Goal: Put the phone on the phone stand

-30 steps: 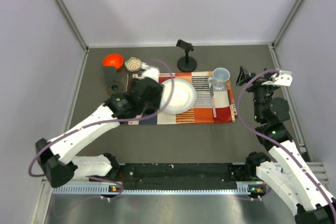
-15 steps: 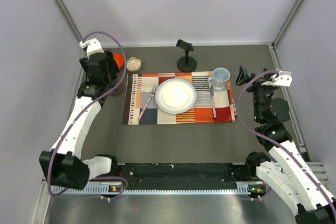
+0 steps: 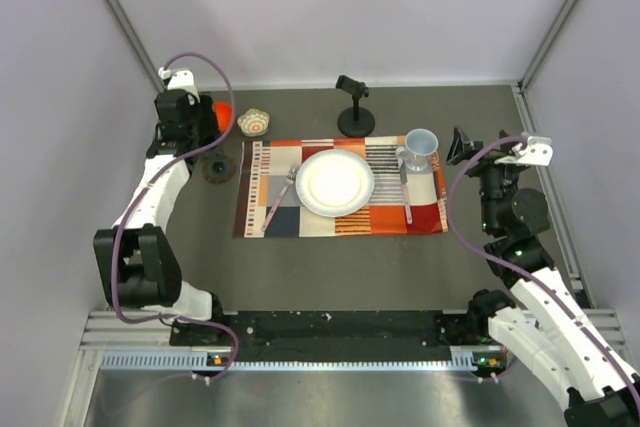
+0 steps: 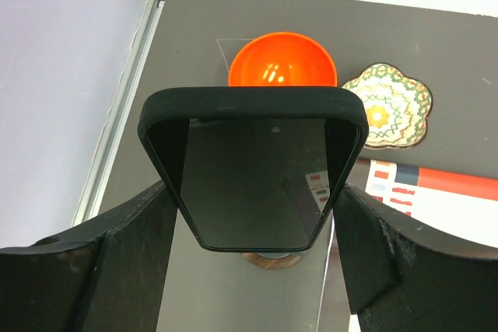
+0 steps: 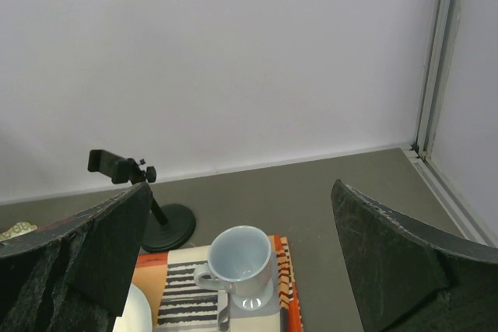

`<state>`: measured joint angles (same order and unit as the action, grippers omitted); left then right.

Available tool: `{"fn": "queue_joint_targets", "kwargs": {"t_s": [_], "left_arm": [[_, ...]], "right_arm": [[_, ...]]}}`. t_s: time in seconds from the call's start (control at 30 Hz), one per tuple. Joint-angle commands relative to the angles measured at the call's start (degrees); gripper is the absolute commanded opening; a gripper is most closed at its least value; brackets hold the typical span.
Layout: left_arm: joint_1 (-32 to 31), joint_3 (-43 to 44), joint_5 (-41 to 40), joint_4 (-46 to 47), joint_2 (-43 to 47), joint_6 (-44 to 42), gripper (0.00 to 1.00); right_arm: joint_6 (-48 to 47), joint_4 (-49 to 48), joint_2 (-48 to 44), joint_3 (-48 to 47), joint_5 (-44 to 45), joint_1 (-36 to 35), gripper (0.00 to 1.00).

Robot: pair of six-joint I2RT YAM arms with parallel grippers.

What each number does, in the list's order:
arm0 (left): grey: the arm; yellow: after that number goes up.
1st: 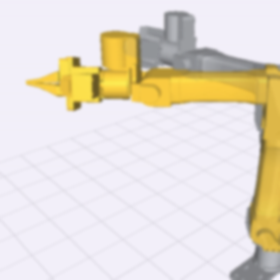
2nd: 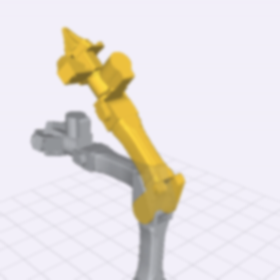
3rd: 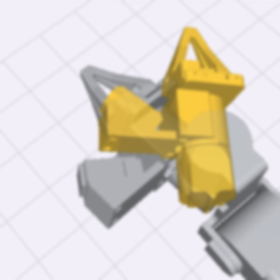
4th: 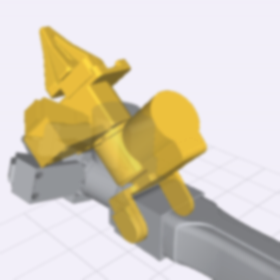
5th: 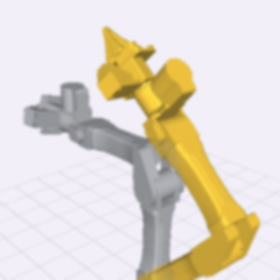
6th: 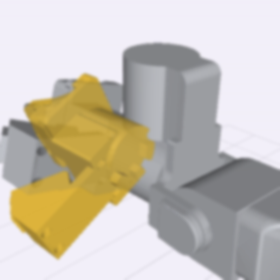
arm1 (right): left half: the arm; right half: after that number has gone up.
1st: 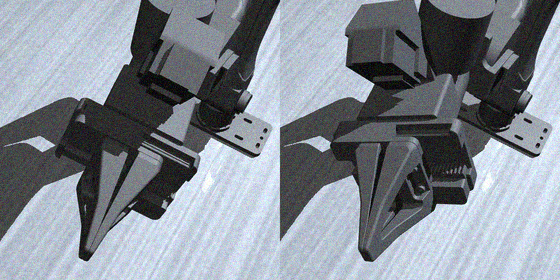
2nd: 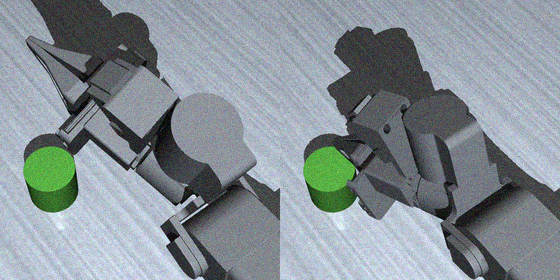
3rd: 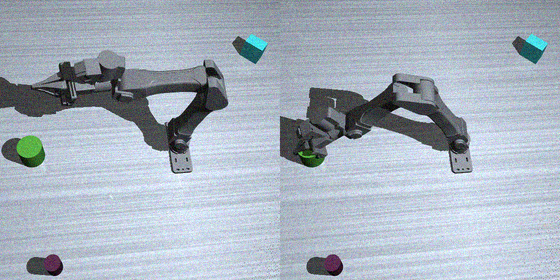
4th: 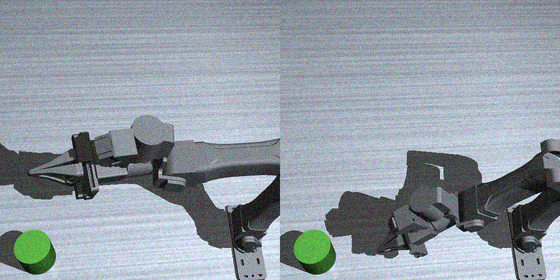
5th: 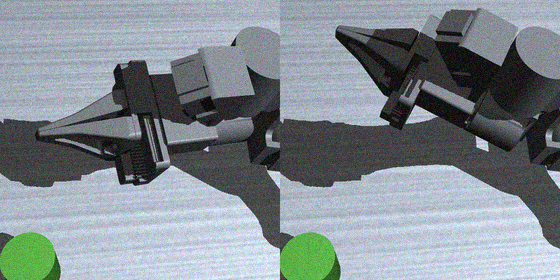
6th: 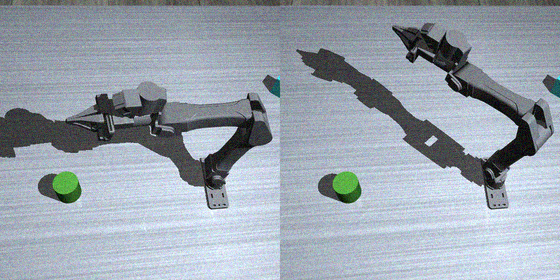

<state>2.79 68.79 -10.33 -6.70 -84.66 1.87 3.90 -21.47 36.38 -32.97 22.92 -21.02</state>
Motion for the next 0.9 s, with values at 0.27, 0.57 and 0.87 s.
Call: {"fn": "queue_joint_targets", "kwargs": {"t_s": [0.27, 0.57, 0.87], "left_arm": [[1.87, -4.02, 9.89, 17.42, -2.08, -4.24, 0.00], [3.28, -2.88, 12.00, 15.93, -3.49, -5.29, 0.00], [3.19, -2.96, 13.84, 14.35, -4.90, -5.91, 0.00]], "right_arm": [[-2.06, -3.22, 0.09, 0.19, 1.78, -1.40, 0.99], [-2.14, -3.58, 0.45, 0.36, 1.52, -1.66, 0.99], [-1.97, -3.66, 0.27, 0.45, 1.34, -1.66, 0.99]]}}
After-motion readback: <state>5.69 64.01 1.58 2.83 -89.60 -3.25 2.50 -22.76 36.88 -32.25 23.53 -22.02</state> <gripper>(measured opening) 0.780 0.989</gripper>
